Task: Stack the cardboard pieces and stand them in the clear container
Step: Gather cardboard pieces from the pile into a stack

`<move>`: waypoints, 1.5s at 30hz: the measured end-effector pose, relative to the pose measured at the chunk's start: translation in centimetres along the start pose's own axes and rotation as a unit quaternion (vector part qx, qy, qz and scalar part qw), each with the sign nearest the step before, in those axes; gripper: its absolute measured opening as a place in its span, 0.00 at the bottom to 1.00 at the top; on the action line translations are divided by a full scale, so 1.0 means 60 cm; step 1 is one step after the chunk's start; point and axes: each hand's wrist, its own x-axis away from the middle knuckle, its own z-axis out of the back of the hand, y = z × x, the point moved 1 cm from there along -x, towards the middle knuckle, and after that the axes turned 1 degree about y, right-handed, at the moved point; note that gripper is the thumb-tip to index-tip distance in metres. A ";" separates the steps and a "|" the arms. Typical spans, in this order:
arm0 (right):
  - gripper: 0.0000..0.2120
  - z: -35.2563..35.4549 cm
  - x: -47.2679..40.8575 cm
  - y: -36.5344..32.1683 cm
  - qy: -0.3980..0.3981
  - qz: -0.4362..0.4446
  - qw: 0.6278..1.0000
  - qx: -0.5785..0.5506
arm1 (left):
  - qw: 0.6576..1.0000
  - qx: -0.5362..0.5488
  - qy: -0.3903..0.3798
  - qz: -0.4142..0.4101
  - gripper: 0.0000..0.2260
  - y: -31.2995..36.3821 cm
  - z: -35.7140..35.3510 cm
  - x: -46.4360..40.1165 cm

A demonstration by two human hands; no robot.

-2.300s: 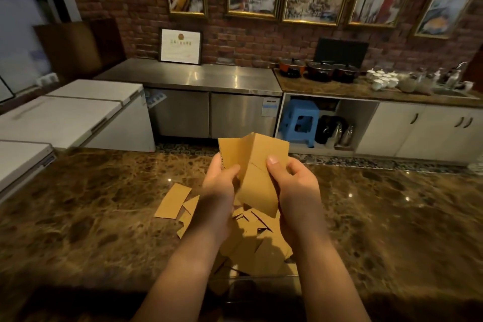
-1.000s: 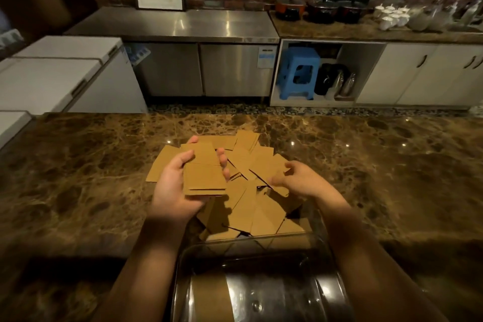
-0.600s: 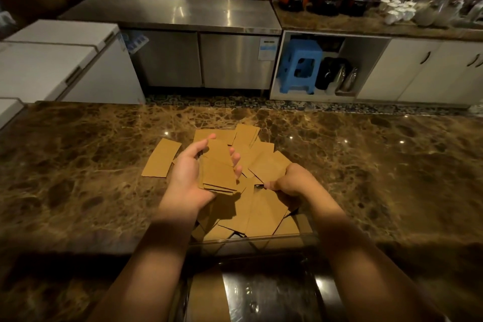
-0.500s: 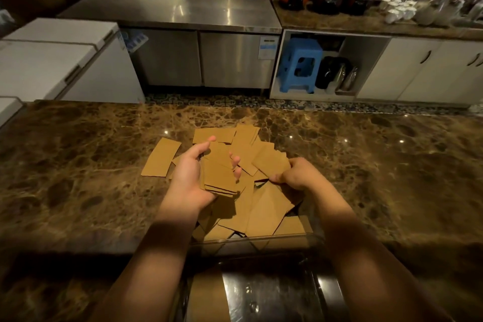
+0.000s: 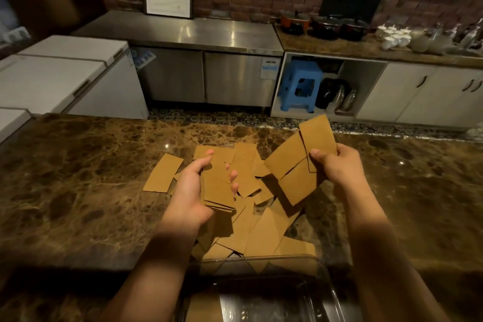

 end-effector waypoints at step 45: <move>0.16 -0.082 0.104 -0.049 -0.335 -0.133 0.862 -0.357 | 0.978 -0.128 -0.166 0.016 0.28 -0.003 -0.043 0.037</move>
